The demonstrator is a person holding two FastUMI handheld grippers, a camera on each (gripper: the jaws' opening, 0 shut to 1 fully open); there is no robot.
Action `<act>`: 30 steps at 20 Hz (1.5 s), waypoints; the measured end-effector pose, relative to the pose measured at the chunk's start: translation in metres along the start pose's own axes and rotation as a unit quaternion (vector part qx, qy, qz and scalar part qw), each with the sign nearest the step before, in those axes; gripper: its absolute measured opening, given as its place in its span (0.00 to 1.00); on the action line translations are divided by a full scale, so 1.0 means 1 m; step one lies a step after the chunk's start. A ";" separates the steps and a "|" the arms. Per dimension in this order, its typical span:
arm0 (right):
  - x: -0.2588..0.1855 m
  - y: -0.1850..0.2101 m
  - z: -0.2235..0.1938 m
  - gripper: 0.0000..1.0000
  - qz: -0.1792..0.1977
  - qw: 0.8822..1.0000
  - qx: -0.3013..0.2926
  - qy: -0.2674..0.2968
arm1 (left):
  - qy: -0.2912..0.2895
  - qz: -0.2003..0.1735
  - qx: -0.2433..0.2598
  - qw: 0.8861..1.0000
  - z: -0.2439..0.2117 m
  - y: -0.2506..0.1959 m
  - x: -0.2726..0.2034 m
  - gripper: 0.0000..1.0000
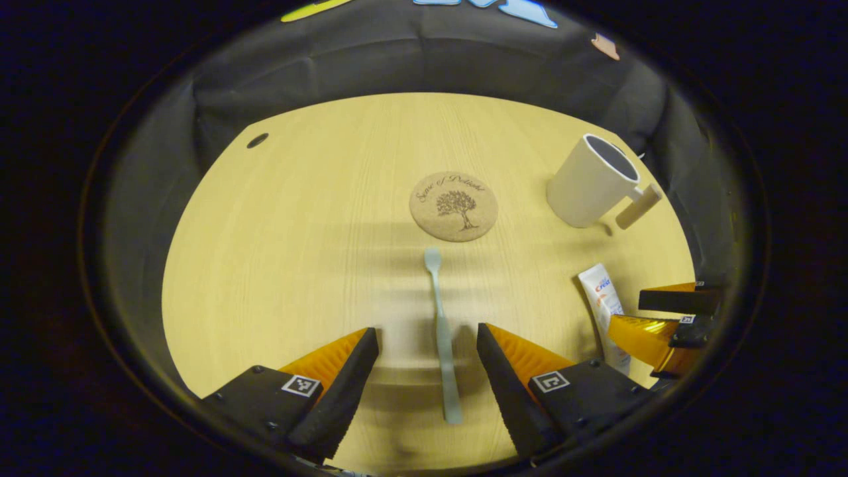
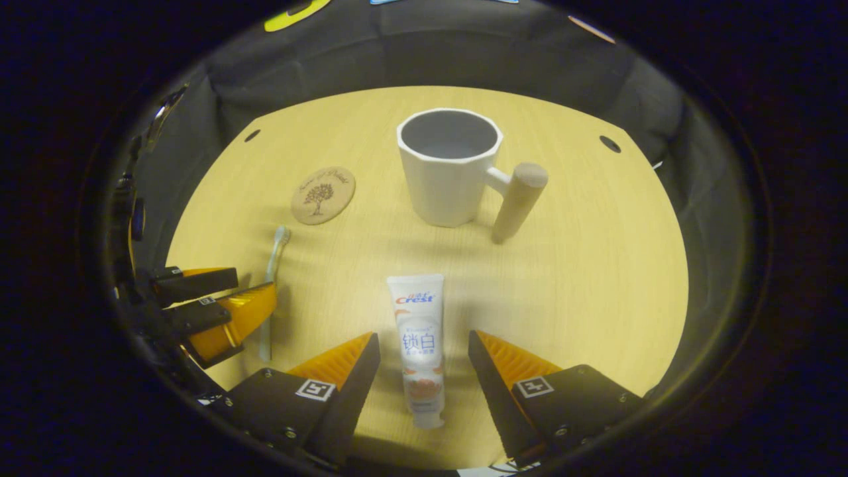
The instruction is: Put the toothbrush and toothpaste on the desktop into the cup, then pick up the cup and place it on the coaster on the desktop.
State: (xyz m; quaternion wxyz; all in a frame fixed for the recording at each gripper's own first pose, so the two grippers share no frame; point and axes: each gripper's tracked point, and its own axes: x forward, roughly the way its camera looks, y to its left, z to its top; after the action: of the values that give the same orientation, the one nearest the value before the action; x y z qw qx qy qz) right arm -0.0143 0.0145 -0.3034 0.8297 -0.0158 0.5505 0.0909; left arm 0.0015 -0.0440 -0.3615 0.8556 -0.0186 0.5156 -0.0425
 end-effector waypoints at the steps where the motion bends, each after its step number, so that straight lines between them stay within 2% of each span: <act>1: 0.002 -0.001 0.000 0.83 -0.001 1.000 0.001 0.005 | 0.006 0.002 0.000 1.000 -0.002 0.001 0.001 1.00; 4: 0.011 -0.003 -0.003 0.83 -0.001 1.000 0.000 0.021 | 0.023 0.008 -0.001 1.000 -0.009 -0.001 0.008 1.00; 5: 0.012 -0.002 -0.002 0.77 0.002 1.000 0.001 0.027 | 0.031 0.011 -0.004 0.999 -0.013 -0.001 0.010 1.00; 9: 0.022 -0.004 -0.003 0.77 -0.002 0.999 -0.001 0.038 | 0.036 0.014 -0.005 0.999 -0.013 -0.005 0.011 1.00; 10: 0.023 -0.004 -0.004 0.78 -0.003 0.999 -0.002 0.040 | 0.036 0.014 -0.004 0.999 -0.013 -0.006 0.010 0.96; 11: 0.024 -0.004 -0.004 0.62 -0.005 0.999 -0.002 0.043 | 0.037 0.014 -0.002 0.999 -0.014 -0.006 0.011 0.95; 12: 0.027 -0.005 -0.008 0.54 -0.013 0.999 -0.005 0.051 | 0.036 0.013 -0.001 0.999 -0.013 -0.007 0.011 0.94; 13: 0.028 -0.004 -0.006 0.56 -0.012 0.999 -0.006 0.049 | 0.032 0.014 0.000 0.999 -0.010 -0.006 0.012 0.93; 14: 0.027 -0.004 -0.007 0.56 -0.014 0.999 -0.002 0.050 | 0.031 0.015 -0.002 0.999 -0.010 -0.006 0.013 0.71; 15: 0.024 -0.005 -0.009 0.43 -0.015 0.998 0.002 0.061 | 0.033 0.015 0.000 0.999 -0.010 -0.006 0.014 0.65; 17: 0.024 -0.006 -0.010 0.44 -0.017 0.997 0.005 0.069 | 0.026 0.014 0.008 1.000 -0.006 -0.007 0.015 0.66; 18: 0.026 -0.005 -0.011 0.45 -0.017 0.997 0.018 0.072 | 0.028 0.017 0.006 0.999 -0.006 -0.007 0.017 0.31; 19: 0.024 -0.005 -0.011 0.33 -0.015 0.997 0.028 0.070 | 0.030 0.018 0.010 0.999 -0.006 -0.007 0.016 0.24; 21: 0.025 -0.005 -0.009 0.33 -0.015 0.997 0.045 0.066 | 0.030 0.022 0.019 0.999 -0.005 -0.009 0.017 0.23; 22: 0.025 -0.001 -0.010 0.23 -0.006 0.996 0.058 0.065 | 0.030 0.023 0.017 0.999 -0.004 -0.009 0.016 0.13; 23: 0.023 0.000 -0.007 0.23 0.002 0.996 0.065 0.061 | 0.031 0.023 0.016 0.999 -0.005 -0.009 0.017 0.15; 30: 0.013 0.004 0.001 0.23 0.032 0.996 0.076 0.019 | 0.009 0.013 -0.001 1.000 0.000 -0.009 0.011 0.13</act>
State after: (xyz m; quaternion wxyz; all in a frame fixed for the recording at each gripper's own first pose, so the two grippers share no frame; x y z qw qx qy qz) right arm -0.0094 0.0205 -0.3152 0.8148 0.0628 0.5714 0.0750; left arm 0.0059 -0.0536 -0.3710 0.8513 -0.0130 0.5235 -0.0312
